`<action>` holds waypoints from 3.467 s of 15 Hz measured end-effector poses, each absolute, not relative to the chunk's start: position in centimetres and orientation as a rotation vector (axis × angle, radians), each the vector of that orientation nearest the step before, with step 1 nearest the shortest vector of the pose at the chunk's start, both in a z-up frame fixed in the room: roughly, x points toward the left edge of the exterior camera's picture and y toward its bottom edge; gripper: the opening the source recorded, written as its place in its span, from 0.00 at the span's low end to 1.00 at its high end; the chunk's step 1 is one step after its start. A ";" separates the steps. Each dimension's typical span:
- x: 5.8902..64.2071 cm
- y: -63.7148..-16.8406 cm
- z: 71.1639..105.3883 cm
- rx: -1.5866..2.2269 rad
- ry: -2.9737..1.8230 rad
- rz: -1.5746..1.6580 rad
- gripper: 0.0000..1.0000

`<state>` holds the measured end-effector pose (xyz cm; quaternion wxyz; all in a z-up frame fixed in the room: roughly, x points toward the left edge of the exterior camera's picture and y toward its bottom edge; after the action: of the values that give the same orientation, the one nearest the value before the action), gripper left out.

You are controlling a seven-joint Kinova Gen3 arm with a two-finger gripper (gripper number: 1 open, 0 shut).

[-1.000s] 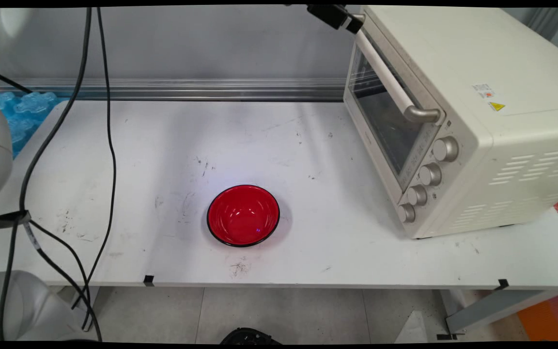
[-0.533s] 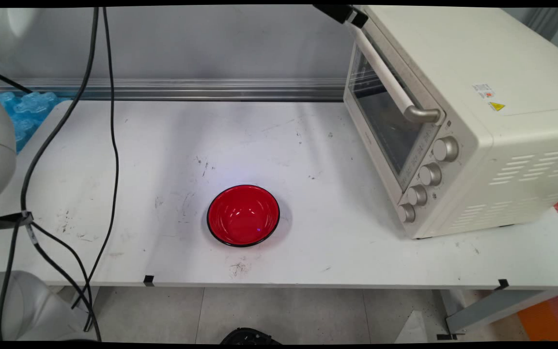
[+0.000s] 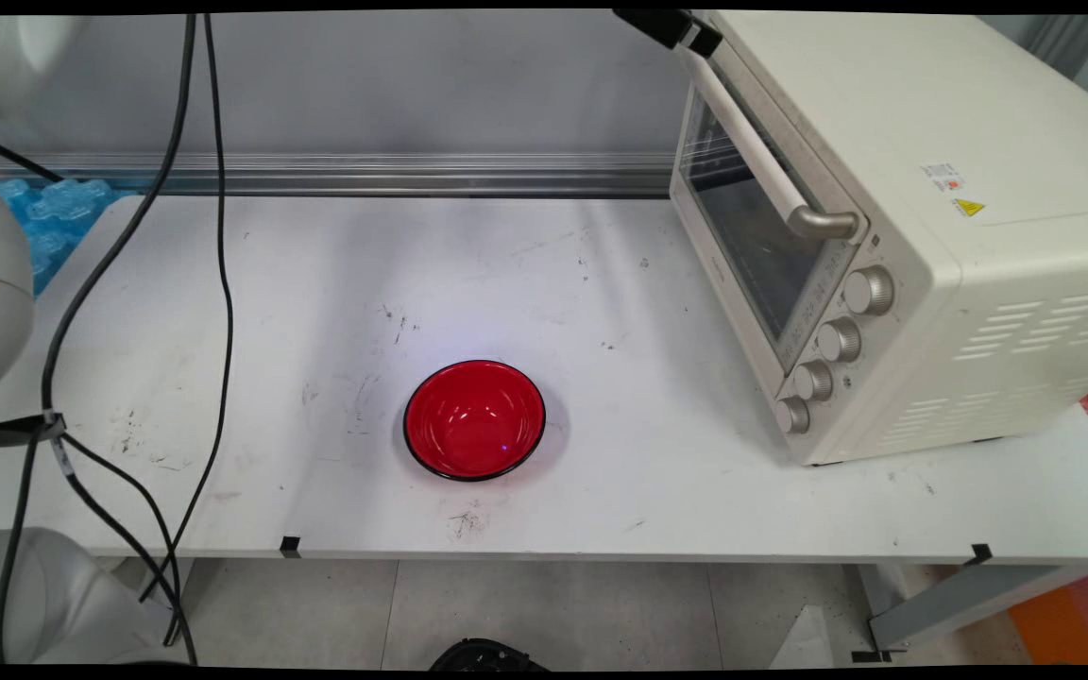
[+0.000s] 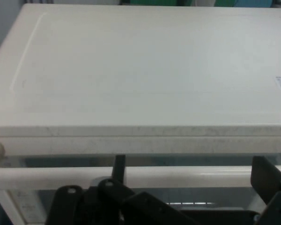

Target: Open the oven

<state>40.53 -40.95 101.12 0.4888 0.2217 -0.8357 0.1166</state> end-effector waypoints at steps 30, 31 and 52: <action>34.1 -45.3 94.3 0.594 -2.054 0.218 0.00; 34.1 -45.4 94.1 0.596 -2.055 0.216 0.00; 37.6 -42.6 93.4 0.600 -2.142 0.177 0.00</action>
<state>37.60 -42.58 93.35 0.4395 0.2415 -0.8622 0.0712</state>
